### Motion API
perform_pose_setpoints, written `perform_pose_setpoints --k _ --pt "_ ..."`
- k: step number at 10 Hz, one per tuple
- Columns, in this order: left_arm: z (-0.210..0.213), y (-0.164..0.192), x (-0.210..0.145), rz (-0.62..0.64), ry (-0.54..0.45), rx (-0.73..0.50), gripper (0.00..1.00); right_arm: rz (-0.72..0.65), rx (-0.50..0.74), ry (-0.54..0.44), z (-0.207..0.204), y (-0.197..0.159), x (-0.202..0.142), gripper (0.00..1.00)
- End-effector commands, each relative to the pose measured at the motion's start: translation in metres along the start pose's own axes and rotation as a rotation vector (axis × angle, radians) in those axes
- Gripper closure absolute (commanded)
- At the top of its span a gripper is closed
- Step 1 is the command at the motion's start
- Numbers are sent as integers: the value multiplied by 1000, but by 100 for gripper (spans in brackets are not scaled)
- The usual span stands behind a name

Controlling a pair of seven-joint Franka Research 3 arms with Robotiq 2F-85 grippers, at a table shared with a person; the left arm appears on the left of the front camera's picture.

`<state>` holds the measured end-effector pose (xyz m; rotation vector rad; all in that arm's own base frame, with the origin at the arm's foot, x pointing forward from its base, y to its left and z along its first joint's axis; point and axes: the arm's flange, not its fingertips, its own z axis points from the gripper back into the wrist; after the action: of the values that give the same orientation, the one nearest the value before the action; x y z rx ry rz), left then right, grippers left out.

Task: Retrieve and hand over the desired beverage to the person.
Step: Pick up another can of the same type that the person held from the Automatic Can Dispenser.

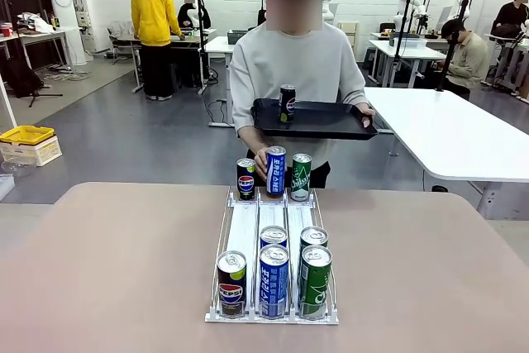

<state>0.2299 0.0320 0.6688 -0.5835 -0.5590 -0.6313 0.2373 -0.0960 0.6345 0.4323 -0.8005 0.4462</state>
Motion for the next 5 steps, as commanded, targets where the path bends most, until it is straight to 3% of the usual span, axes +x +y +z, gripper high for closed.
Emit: perform_pose_setpoints --k 1,5 --pt "1 2 1 -5 -4 -13 0 6 21 -6 -2 0 1 0" --pt "1 2 1 -5 -4 -13 0 6 21 -6 -2 0 1 0"
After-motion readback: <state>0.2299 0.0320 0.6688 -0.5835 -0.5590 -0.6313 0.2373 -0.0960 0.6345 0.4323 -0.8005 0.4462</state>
